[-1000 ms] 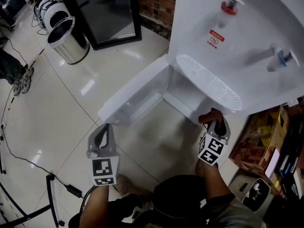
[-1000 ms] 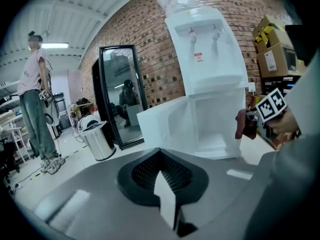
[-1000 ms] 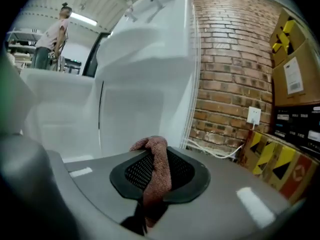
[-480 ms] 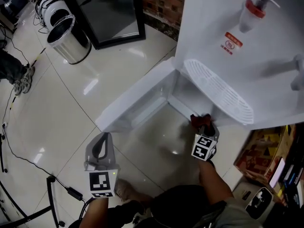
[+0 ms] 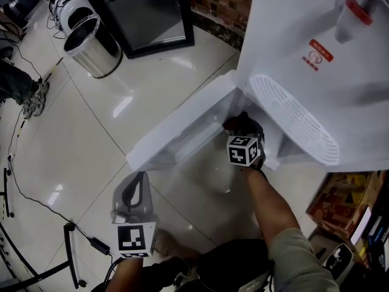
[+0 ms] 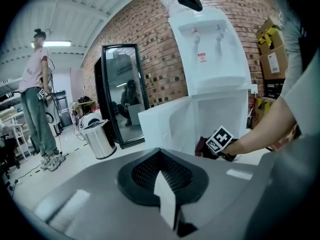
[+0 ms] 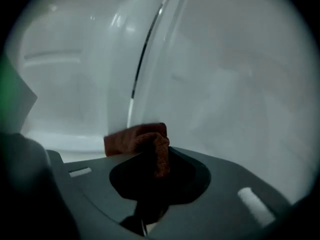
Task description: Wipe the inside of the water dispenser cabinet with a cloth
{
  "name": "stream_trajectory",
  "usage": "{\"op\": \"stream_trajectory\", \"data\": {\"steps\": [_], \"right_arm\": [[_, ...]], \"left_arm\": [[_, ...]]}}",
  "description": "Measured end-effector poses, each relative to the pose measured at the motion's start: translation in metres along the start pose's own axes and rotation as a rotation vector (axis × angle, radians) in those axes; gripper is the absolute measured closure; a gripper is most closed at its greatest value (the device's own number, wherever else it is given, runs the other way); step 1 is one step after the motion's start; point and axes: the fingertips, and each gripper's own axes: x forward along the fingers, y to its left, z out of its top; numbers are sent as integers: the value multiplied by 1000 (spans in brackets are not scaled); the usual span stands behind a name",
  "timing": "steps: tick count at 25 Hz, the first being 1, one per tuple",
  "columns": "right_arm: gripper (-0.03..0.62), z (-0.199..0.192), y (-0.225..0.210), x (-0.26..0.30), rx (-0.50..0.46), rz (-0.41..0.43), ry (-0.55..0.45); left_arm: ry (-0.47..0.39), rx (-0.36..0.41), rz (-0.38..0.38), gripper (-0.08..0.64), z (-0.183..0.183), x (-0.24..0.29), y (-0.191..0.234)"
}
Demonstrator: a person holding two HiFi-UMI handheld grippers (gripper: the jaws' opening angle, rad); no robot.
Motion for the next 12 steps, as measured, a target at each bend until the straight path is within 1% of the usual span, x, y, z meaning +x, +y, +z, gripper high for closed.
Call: {"op": "stream_trajectory", "data": {"steps": [4, 5, 8, 11, 12], "right_arm": [[522, -37, -34, -7, -154, -134, 132], [522, -45, -43, -13, -171, -157, 165], [522, -74, -64, -35, -166, -199, 266], [523, -101, -69, -59, -189, -210, 320], [523, -110, -69, -66, -177, -207, 336]], "left_arm": [[-5, -9, 1, 560, -1, 2, 3], [-6, -13, 2, 560, -1, 2, 4], [-14, -6, 0, 560, -3, 3, 4], [-30, 2, -7, 560, -3, 3, 5], [-36, 9, -6, 560, -4, 3, 6]]}}
